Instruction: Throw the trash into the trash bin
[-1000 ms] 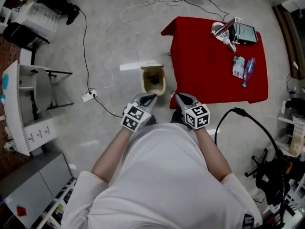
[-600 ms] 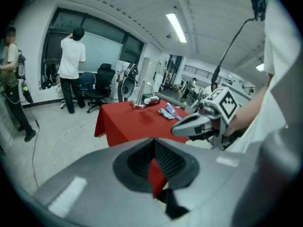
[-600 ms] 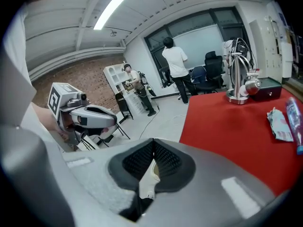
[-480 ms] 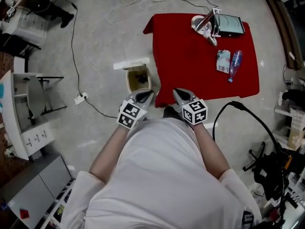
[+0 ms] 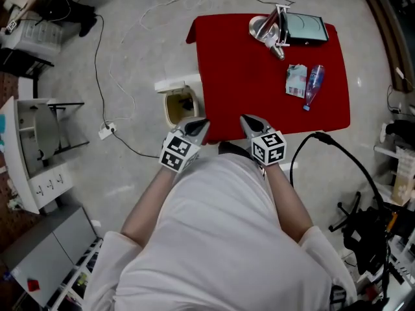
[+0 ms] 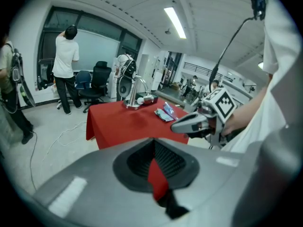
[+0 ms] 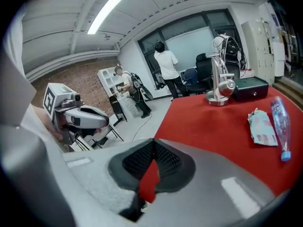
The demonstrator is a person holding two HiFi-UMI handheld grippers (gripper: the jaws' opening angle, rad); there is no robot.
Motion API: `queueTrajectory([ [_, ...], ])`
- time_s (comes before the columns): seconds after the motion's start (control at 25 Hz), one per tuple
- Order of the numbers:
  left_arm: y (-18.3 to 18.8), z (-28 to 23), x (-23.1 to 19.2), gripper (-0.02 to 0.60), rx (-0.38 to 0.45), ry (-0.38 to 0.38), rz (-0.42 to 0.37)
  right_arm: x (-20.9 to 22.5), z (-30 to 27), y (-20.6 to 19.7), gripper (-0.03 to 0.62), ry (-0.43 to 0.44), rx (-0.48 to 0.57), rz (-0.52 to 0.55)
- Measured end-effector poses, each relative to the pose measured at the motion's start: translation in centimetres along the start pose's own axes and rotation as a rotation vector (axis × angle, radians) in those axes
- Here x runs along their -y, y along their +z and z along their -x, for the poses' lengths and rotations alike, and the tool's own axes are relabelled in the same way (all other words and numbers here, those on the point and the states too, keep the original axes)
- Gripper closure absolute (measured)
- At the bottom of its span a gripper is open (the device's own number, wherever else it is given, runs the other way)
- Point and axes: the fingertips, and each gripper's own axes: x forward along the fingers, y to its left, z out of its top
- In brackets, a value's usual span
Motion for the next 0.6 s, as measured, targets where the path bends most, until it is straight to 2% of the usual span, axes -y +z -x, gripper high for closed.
queueTrajectory([
  [0.28, 0.9, -4.1, 1.3, 0.577, -0.015, -0.005, 0.021, 5.1, 1.8, -0.1, 0.592, -0.03, 0.009, -0.026],
  [0.6, 2.8, -9.4, 4.3, 0.577, -0.014, -0.051, 0.004, 10.7, 5.2, -0.8, 0.592, -0.097, 0.014, -0.048],
])
